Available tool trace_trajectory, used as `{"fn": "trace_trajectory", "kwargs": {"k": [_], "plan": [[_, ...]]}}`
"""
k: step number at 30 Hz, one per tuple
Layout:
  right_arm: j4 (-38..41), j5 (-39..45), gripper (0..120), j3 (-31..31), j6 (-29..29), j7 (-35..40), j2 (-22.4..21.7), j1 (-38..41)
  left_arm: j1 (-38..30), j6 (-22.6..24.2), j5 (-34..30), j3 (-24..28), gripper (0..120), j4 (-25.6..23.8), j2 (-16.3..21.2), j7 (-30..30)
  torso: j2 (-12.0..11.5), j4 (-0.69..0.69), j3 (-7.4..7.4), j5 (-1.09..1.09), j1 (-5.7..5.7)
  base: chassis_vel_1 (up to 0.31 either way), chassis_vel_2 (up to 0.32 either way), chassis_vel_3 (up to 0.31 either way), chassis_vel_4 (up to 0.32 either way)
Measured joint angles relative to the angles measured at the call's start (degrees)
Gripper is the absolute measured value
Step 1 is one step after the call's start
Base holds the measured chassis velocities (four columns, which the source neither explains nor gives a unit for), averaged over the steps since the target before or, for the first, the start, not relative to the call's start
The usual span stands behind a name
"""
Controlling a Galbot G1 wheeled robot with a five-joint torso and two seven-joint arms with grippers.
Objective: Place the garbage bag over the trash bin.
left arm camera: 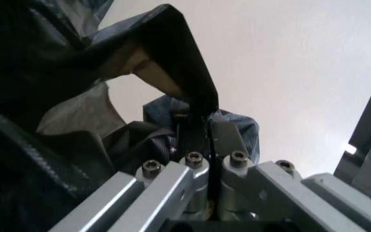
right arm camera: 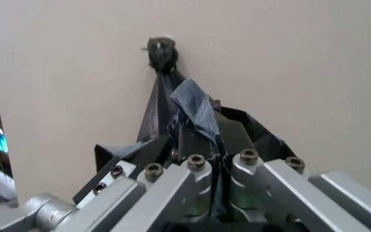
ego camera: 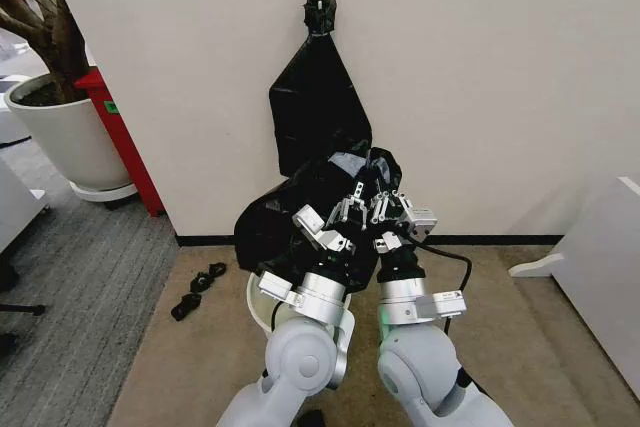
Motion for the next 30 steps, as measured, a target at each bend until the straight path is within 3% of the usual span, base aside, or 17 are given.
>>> {"fn": "trace_trajectory", "kwargs": {"k": [7,12,18,30], "plan": [[-1.93,-0.01,0,-0.89,0.17,-0.25,0.68,1.88,0.05,0.41,-3.57,-4.93,0,-4.17,7.40,-0.12,0.00,0.01,0.00,-0.02,0.00,0.000,0.000,0.000,0.000],[-2.79,-0.38,0,-1.15,0.19,-0.40,1.16,2.69,-0.52,0.18,-6.02,-7.68,0,-6.09,10.32,-0.12,0.00,0.01,0.00,-0.02,0.00,0.000,0.000,0.000,0.000],[-2.96,-0.87,0,-1.40,0.21,-0.48,1.47,2.62,-1.06,0.15,-8.36,-9.77,0,-8.06,11.60,-0.14,0.00,0.01,0.00,-0.02,0.00,0.000,0.000,0.000,0.000],[-2.60,-1.03,0,-0.85,0.12,-0.45,0.84,2.26,-3.51,0.08,-9.84,-11.80,0,-9.54,9.32,0.10,0.00,0.00,0.00,-0.01,0.00,0.000,0.000,0.000,0.000]]}}
